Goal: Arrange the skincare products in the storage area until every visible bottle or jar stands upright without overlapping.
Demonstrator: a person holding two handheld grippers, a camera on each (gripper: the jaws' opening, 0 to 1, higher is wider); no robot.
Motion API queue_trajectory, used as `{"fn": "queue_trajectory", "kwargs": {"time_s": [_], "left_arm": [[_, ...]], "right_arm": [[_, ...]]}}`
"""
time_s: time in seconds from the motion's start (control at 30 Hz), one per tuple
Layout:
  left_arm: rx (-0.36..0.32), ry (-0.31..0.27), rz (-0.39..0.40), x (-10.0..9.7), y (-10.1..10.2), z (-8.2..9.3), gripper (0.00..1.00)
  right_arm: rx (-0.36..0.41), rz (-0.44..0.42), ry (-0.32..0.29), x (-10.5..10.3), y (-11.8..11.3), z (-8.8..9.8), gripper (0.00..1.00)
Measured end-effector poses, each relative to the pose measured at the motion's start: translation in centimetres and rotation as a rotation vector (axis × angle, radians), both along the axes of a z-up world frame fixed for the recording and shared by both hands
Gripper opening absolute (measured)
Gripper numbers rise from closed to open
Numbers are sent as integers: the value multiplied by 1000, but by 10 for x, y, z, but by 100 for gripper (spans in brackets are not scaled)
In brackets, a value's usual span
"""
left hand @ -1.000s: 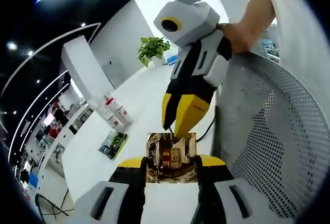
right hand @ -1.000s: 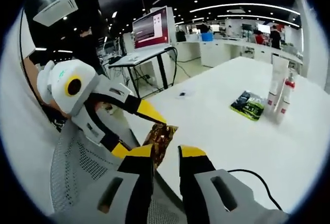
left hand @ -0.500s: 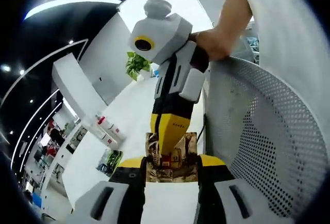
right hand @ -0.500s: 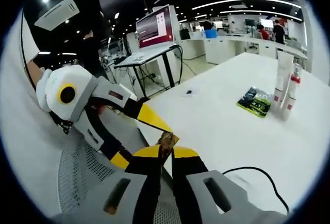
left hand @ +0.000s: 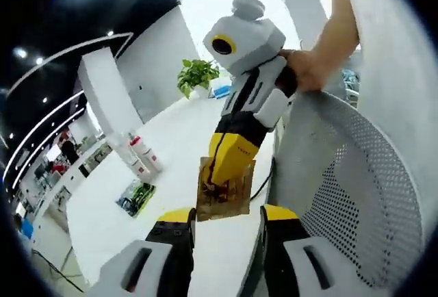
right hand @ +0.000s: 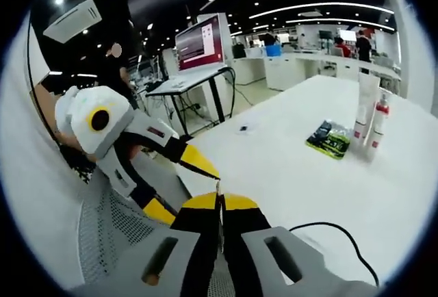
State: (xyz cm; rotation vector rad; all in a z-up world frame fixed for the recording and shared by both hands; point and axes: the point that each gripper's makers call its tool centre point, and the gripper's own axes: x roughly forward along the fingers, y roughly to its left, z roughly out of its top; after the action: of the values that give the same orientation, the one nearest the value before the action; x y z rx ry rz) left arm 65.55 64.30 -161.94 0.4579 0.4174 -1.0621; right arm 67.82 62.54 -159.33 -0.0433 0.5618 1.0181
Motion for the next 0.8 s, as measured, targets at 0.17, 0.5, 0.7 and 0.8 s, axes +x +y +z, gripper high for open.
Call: {"fn": "queue_trajectory", "kwargs": {"time_s": [0.17,0.5,0.7,0.8], "left_arm": [[-127,227,74,-2,1,3,38],[-218,348,65,-8,-3,10,26],[-273,407,88,-5,1,16,18],[-318,410,114,0,4,23,13]], "right_arm": [[50,24,-19,-5,4,12,0],[180,78,-53,-11,12,37,0],[191,109,-60,-17,15,39,0],[207,92,-48,-13,13,41,0]]}}
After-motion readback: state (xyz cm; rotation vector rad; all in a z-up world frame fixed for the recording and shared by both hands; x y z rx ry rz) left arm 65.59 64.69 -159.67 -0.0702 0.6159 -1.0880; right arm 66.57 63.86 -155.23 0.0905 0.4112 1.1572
